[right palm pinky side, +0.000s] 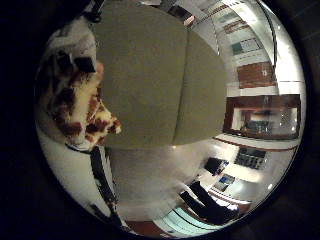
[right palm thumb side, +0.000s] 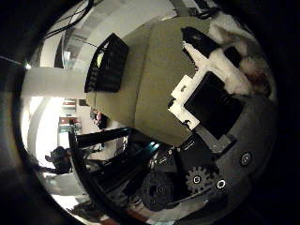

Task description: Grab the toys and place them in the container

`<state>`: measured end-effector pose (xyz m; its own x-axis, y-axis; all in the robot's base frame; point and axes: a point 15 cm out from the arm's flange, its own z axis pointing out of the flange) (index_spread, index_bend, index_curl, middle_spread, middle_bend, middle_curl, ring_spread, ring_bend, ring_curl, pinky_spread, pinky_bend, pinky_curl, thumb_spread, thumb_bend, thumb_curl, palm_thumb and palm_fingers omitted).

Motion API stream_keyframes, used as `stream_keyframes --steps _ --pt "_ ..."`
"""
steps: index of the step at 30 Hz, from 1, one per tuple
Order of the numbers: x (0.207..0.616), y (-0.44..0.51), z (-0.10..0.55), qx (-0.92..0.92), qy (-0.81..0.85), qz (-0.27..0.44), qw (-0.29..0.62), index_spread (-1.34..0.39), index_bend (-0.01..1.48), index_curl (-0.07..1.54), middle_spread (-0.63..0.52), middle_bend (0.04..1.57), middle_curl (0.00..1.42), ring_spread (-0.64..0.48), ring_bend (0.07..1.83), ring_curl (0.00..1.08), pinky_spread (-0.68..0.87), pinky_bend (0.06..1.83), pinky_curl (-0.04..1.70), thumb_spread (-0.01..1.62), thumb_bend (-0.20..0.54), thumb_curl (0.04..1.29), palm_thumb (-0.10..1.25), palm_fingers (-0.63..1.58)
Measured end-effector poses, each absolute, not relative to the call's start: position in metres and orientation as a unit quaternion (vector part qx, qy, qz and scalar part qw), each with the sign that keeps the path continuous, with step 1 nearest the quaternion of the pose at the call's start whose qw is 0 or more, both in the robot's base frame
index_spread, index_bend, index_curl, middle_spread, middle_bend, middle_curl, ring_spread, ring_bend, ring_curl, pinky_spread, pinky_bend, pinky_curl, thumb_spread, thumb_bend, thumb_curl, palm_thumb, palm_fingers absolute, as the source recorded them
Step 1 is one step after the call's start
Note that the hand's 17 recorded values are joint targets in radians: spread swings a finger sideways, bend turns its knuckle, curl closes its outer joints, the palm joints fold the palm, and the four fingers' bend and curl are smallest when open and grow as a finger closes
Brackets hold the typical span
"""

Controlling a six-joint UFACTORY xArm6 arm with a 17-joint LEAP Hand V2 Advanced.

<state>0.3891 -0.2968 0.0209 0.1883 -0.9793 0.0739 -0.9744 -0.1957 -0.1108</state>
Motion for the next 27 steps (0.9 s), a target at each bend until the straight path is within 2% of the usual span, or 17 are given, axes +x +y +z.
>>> stream_keyframes --steps 13,20,27 --pt "0.459 -0.15 0.174 -0.806 0.578 -0.075 0.102 -0.23 1.13 0.82 -0.13 1.36 0.71 -0.21 1.39 0.72 -0.19 1.42 0.8 1.1 -0.012 0.63 1.09 1.14" --pt "0.467 -0.053 0.237 -0.827 0.541 -0.077 0.129 -0.23 1.13 0.82 -0.13 1.36 0.7 -0.2 1.39 0.72 -0.19 1.41 0.81 1.09 -0.011 0.64 1.09 1.15" --pt "0.457 0.039 0.276 -0.848 0.503 -0.073 0.15 -0.23 1.14 0.82 -0.13 1.36 0.7 -0.21 1.39 0.72 -0.19 1.4 0.82 1.09 -0.011 0.64 1.1 1.14"
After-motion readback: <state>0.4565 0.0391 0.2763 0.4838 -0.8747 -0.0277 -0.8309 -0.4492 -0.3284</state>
